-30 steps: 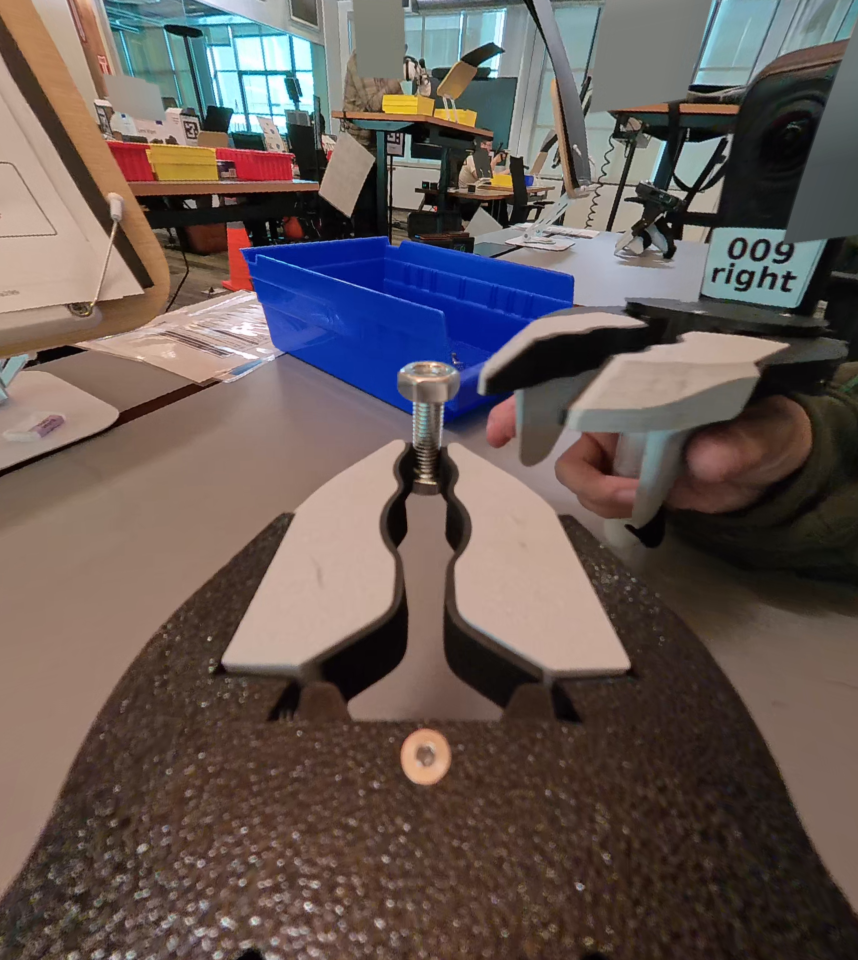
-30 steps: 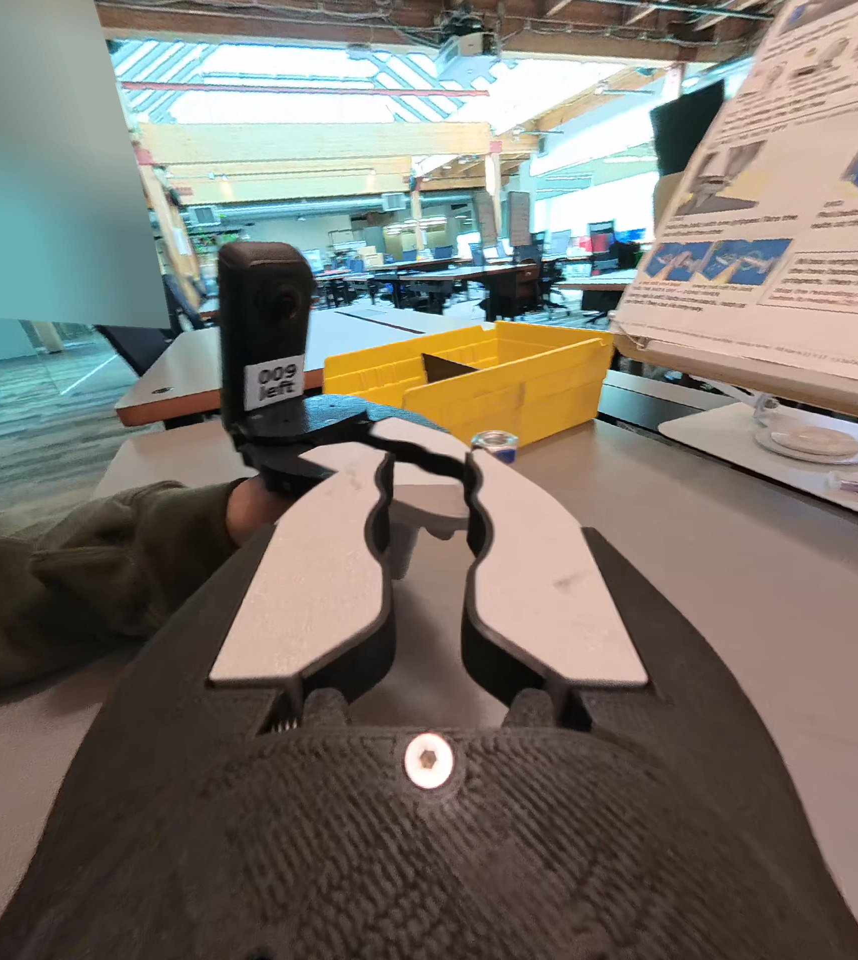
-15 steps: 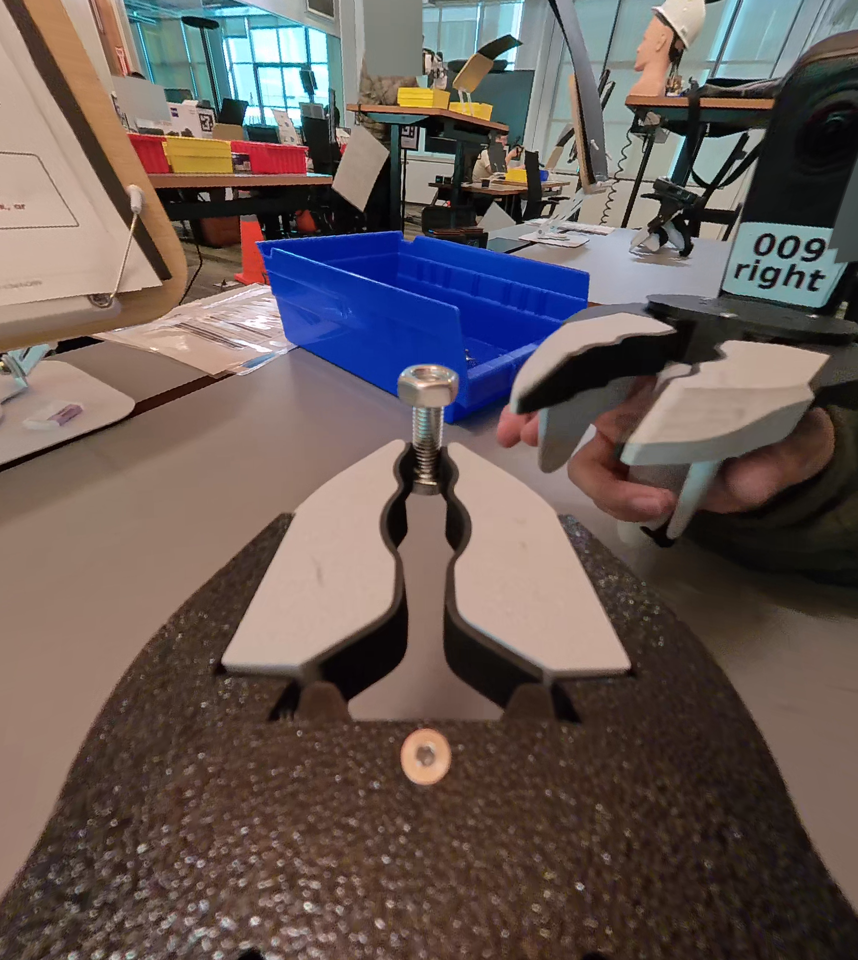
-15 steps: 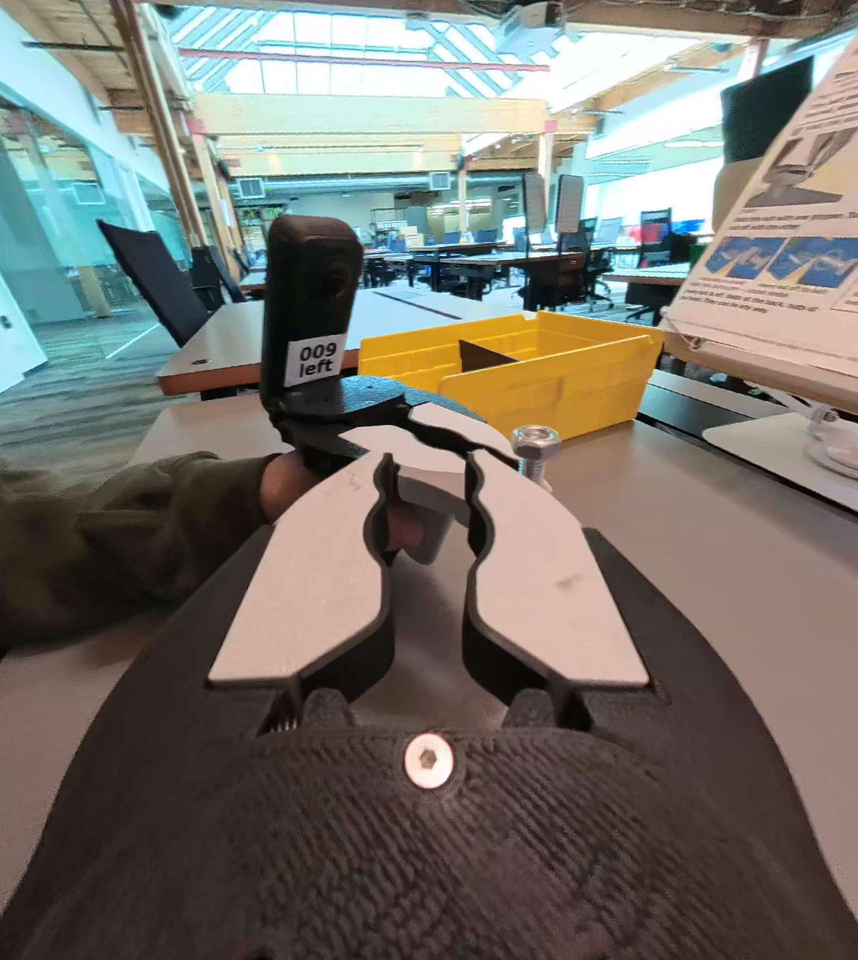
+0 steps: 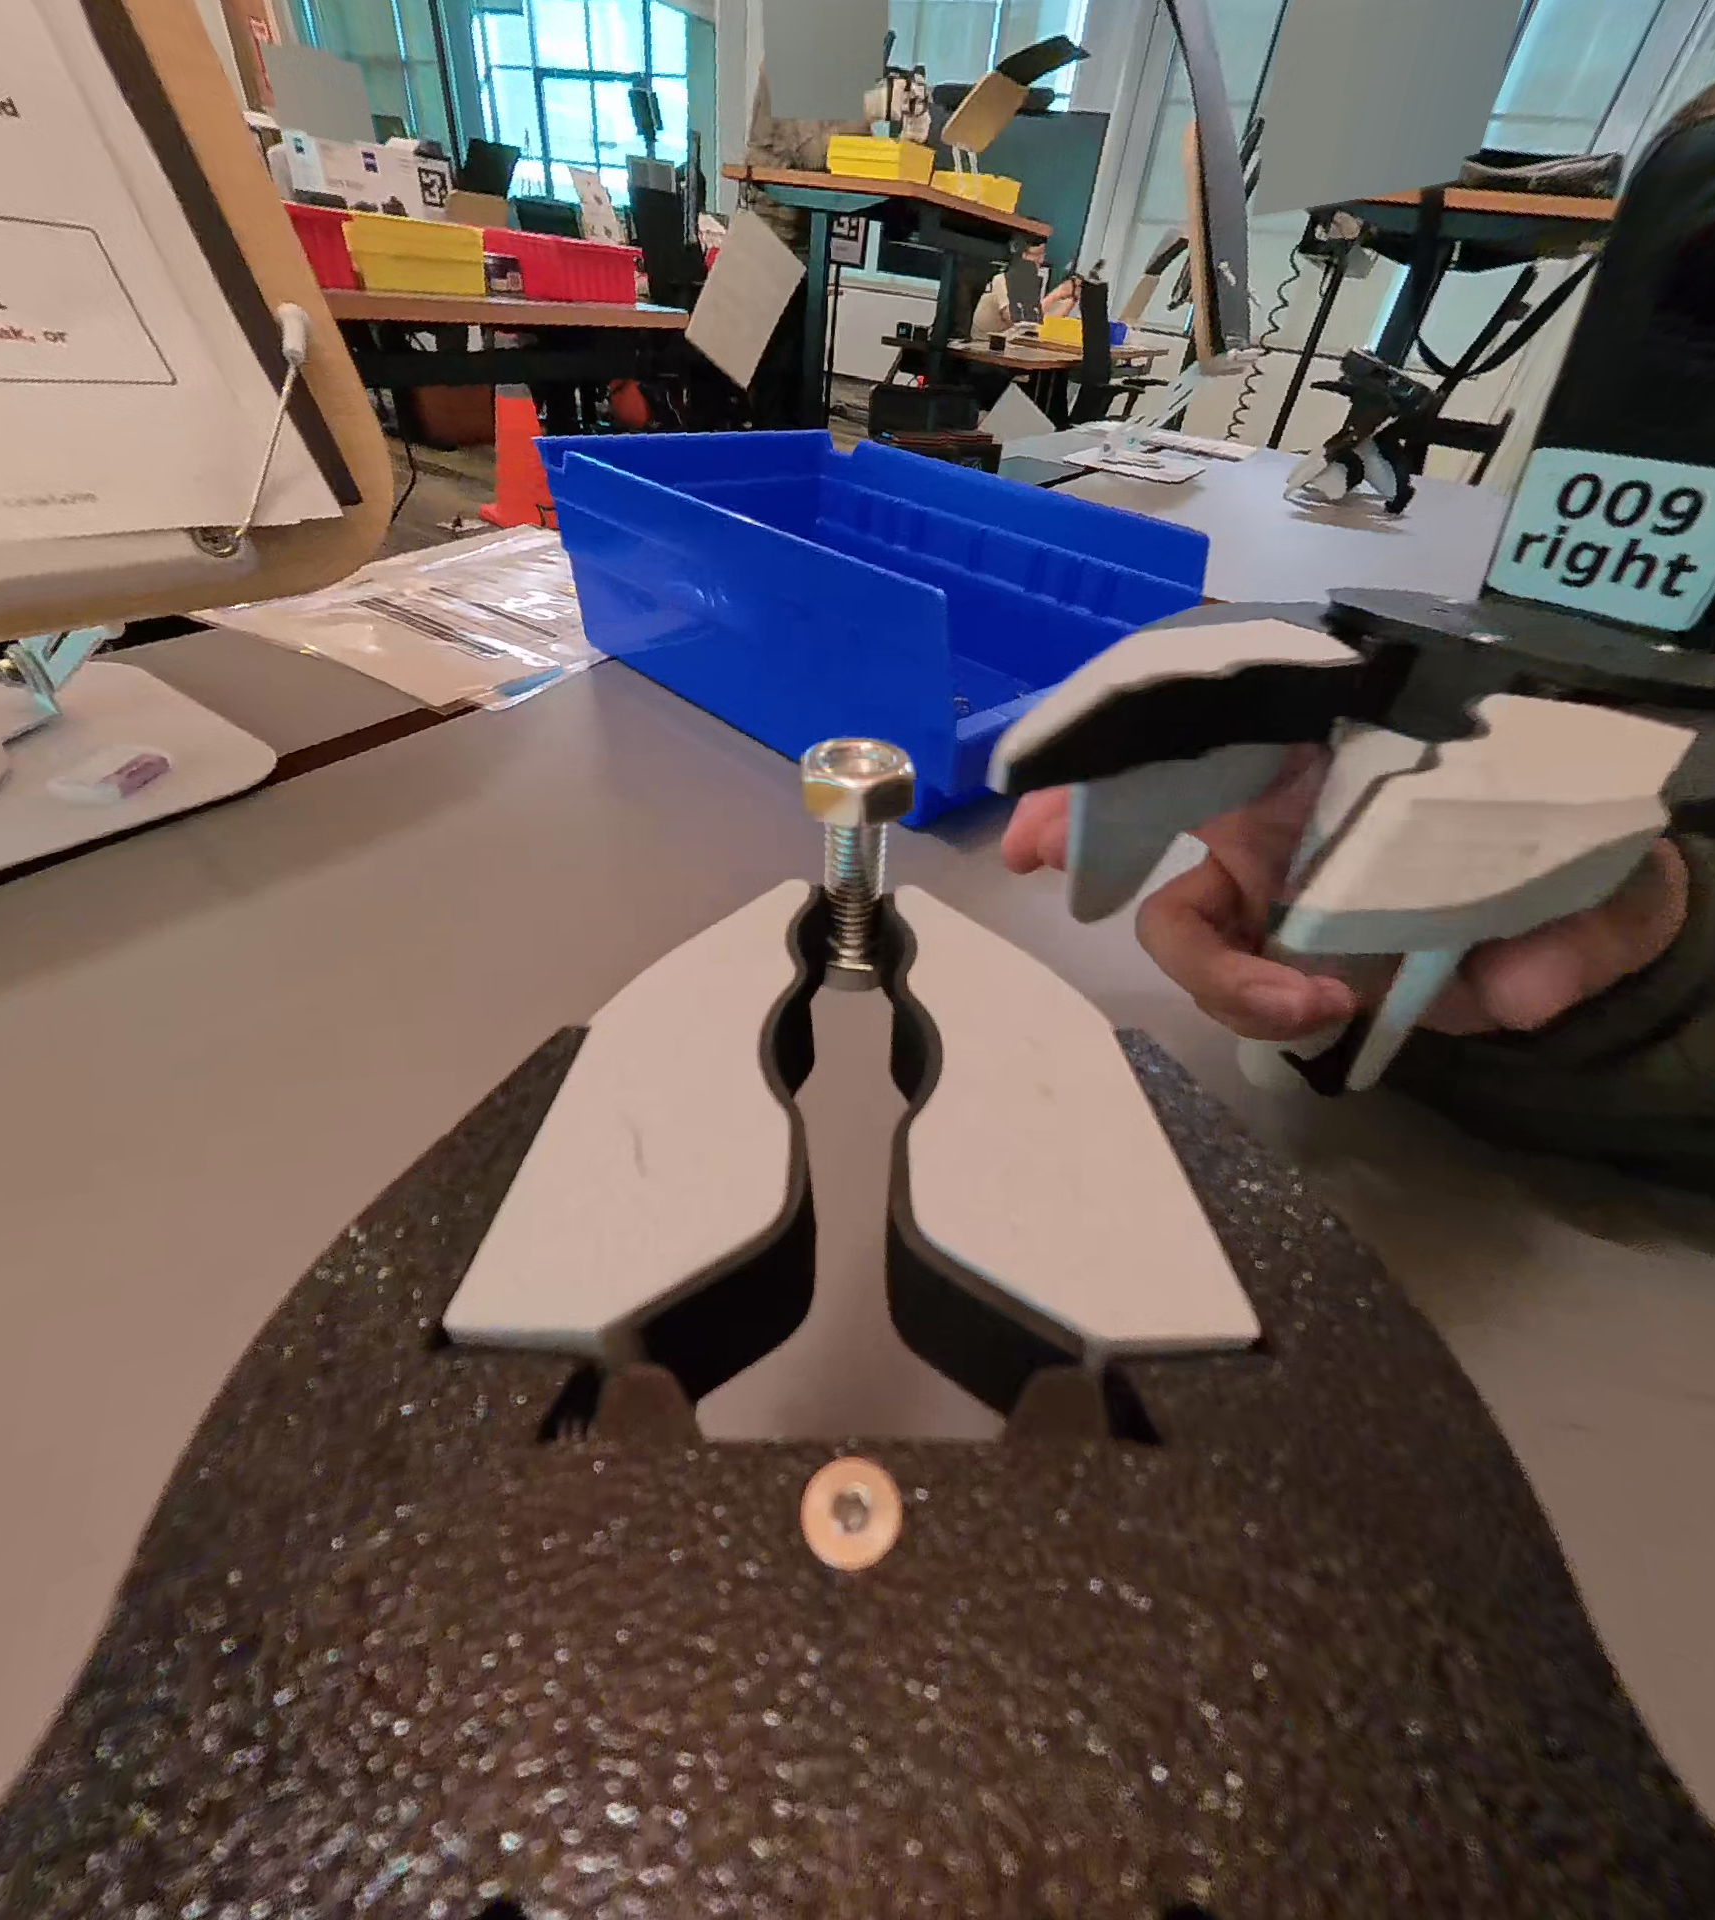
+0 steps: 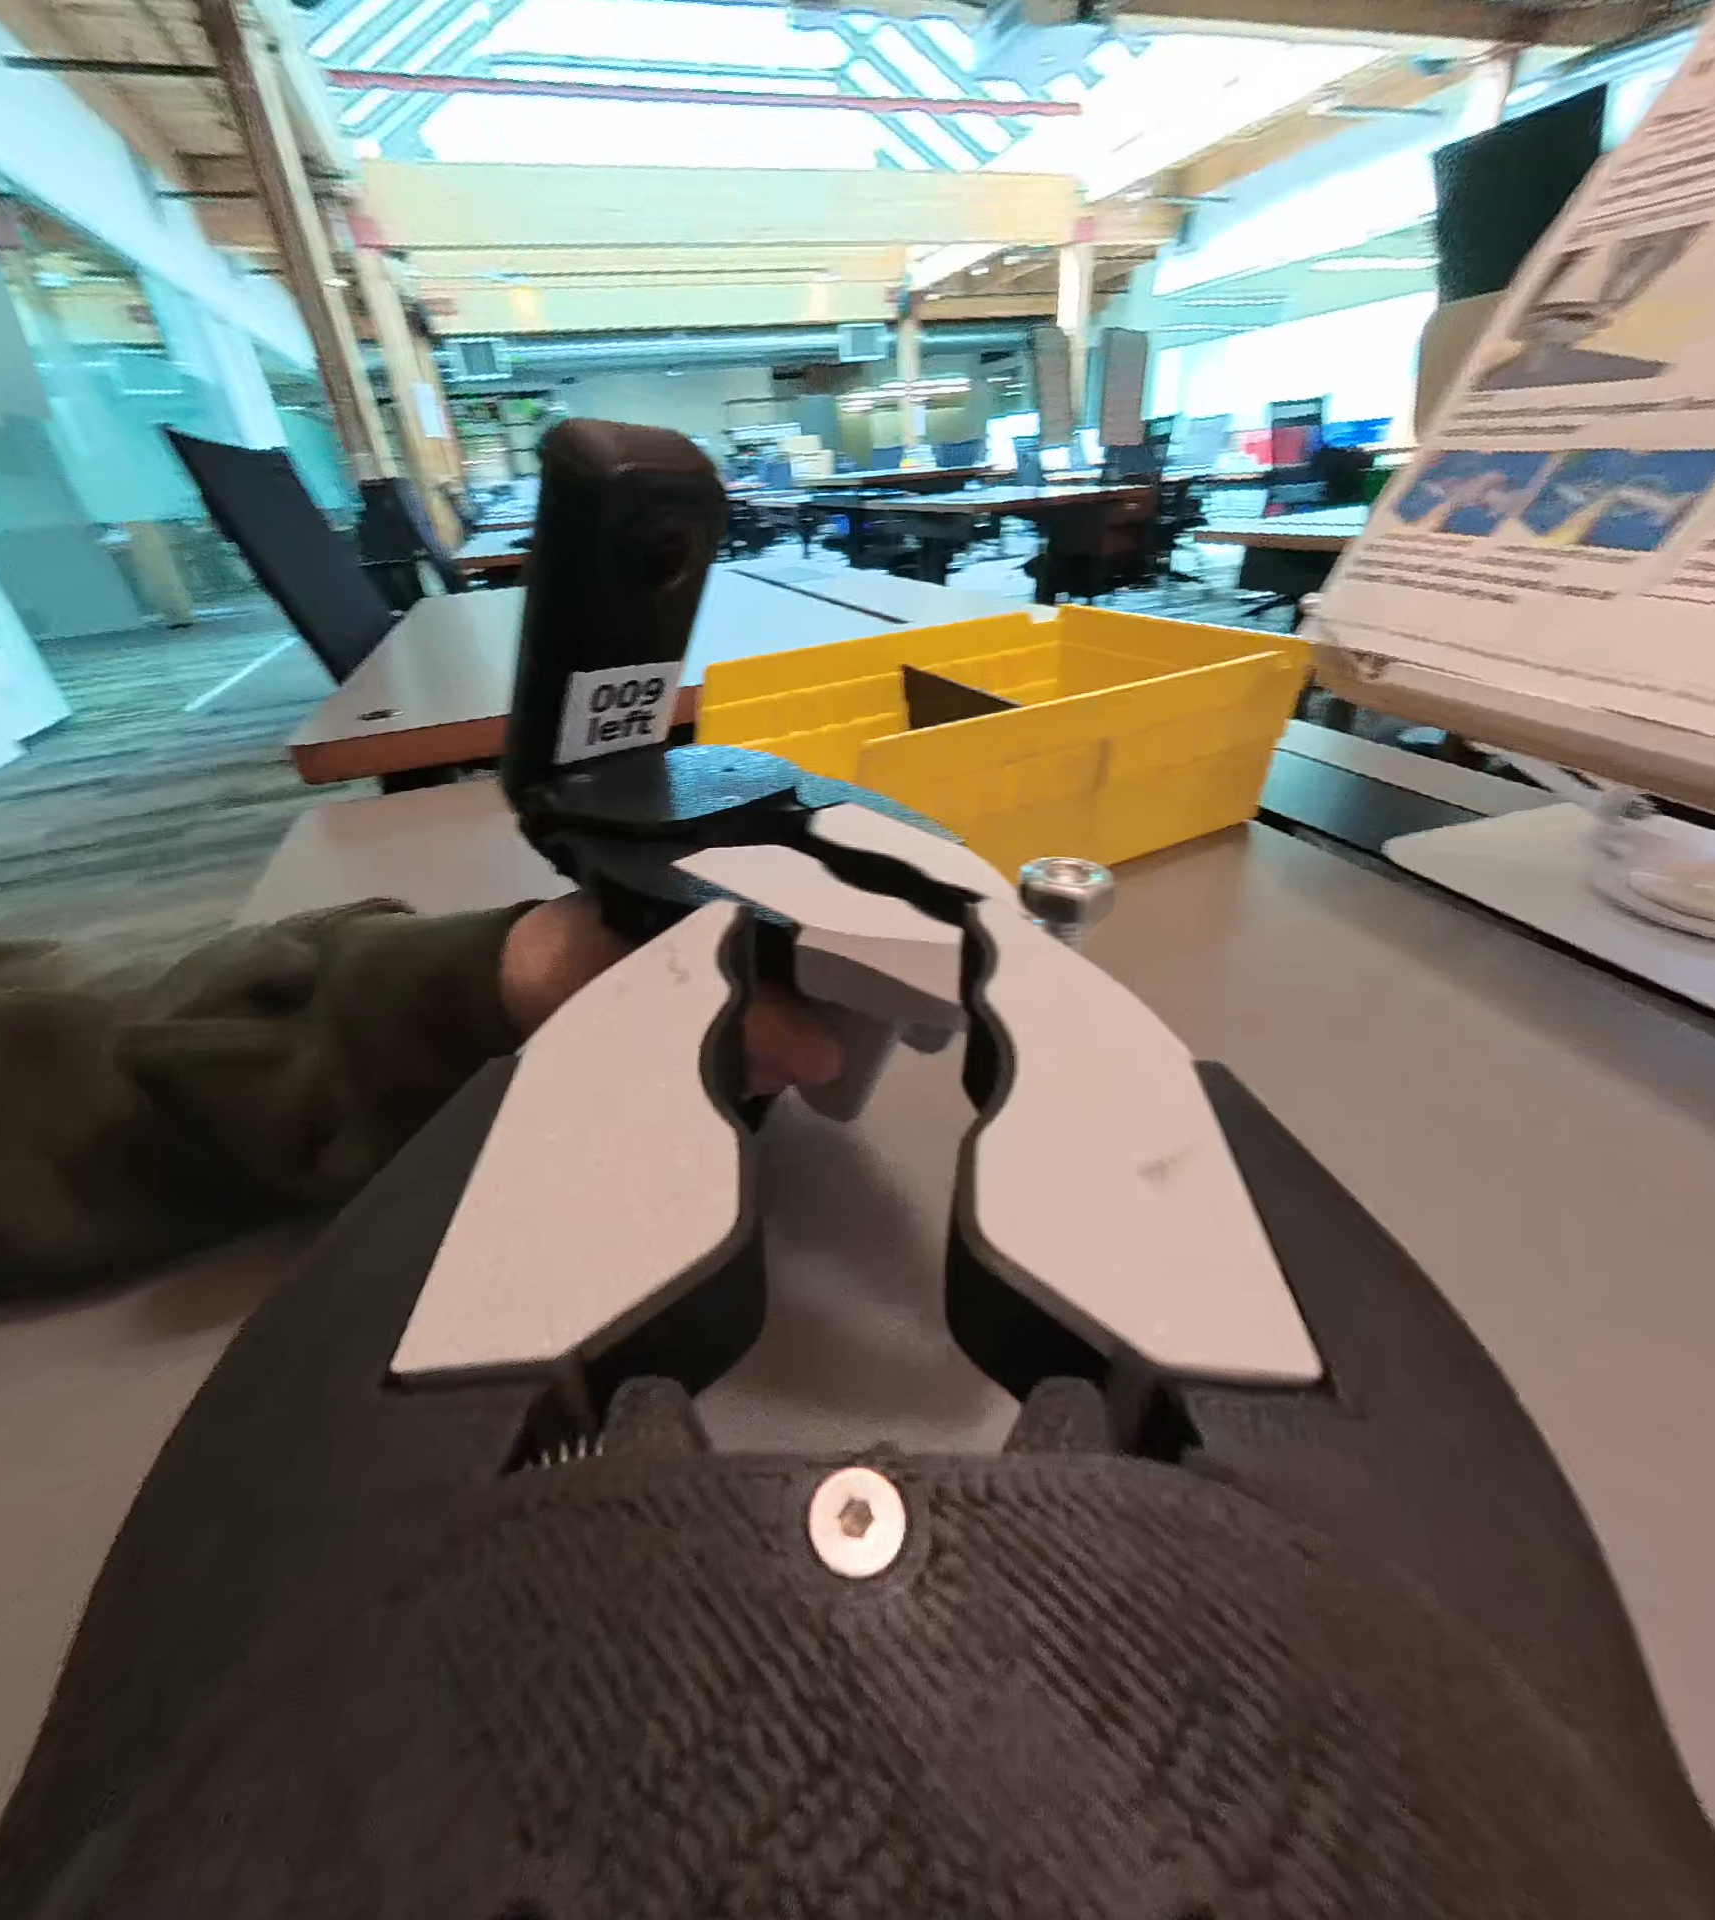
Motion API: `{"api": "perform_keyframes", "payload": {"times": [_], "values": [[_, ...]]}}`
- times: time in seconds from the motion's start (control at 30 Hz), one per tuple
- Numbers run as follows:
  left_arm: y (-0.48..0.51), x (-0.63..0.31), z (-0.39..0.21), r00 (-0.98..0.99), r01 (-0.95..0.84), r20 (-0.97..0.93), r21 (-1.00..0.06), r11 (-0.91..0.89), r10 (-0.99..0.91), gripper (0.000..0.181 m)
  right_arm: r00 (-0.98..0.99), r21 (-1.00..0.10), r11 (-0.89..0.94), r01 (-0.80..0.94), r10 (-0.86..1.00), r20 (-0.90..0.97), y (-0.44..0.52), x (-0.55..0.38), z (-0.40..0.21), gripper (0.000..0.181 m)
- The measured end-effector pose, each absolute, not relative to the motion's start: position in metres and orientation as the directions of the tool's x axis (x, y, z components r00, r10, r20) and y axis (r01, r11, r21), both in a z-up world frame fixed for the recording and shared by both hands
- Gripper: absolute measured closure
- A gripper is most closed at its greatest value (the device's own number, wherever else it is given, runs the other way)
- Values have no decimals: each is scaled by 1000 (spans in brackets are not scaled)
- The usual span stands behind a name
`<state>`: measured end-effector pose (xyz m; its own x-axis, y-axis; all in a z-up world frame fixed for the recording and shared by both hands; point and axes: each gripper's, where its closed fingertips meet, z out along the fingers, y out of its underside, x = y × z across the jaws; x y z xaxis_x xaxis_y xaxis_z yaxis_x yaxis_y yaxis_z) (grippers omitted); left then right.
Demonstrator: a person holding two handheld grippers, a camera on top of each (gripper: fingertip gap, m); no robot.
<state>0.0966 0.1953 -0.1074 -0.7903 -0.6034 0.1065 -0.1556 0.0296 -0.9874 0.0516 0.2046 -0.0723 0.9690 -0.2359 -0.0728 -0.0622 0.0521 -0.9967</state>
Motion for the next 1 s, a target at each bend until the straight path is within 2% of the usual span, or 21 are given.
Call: {"api": "perform_keyframes", "payload": {"times": [0.13, 0.2, 0.27, 0.3, 0.37, 0.4, 0.5, 0.57, 0.67, 0.7, 0.73, 0.8, 0.87, 0.93, 1.0], "values": [[184, 89, -106, -829, -135, 85, -989, 51, -553, 172, 926, -994, 90, -64, -366, -93, 196, 72, -72, 118], [180, 86, -107, -842, -130, 76, -990, 63, -534, 172, 925, -991, 103, -89, -361, -121, 195, 74, -72, 117], [185, 91, -110, -814, -141, 70, -987, 80, -577, 172, 947, -991, 86, -99, -298, -120, 200, 64, -74, 127], [190, 95, -112, -793, -156, 78, -985, 77, -605, 172, 950, -992, 71, -104, -289, -121, 202, 62, -75, 124], [197, 100, -115, -771, -198, 121, -979, 56, -626, 172, 990, -997, 43, -71, -121, -75, 207, 37, -74, 164], [199, 101, -115, -766, -207, 135, -978, 42, -629, 172, 992, -997, 37, -74, -96, -77, 209, 32, -73, 161], [196, 99, -112, -782, -197, 139, -980, 31, -608, 172, 959, -999, 32, -15, -281, -24, 204, 55, -74, 134], [190, 95, -111, -802, -184, 123, -982, 45, -584, 172, 925, -999, 28, -33, -378, -42, 197, 71, -78, 126], [181, 88, -110, -836, -167, 108, -984, 62, -538, 172, 909, -992, 68, -104, -397, -123, 194, 79, -80, 119], [180, 87, -111, -839, -167, 106, -984, 69, -533, 172, 917, -991, 75, -110, -376, -130, 195, 76, -79, 123], [181, 88, -112, -835, -169, 103, -983, 74, -540, 172, 935, -991, 72, -111, -330, -129, 198, 69, -79, 134], [187, 93, -114, -808, -186, 112, -980, 69, -579, 172, 943, -991, 58, -123, -305, -135, 200, 65, -80, 132], [194, 97, -116, -789, -218, 147, -975, 49, -597, 172, 986, -994, 37, -106, -129, -110, 204, 41, -78, 175], [195, 97, -115, -789, -221, 158, -975, 34, -594, 172, 982, -993, 32, -111, -151, -115, 205, 43, -77, 172], [191, 95, -113, -803, -212, 152, -977, 38, -576, 172, 960, -998, 29, -60, -271, -66, 200, 58, -79, 152]]}}
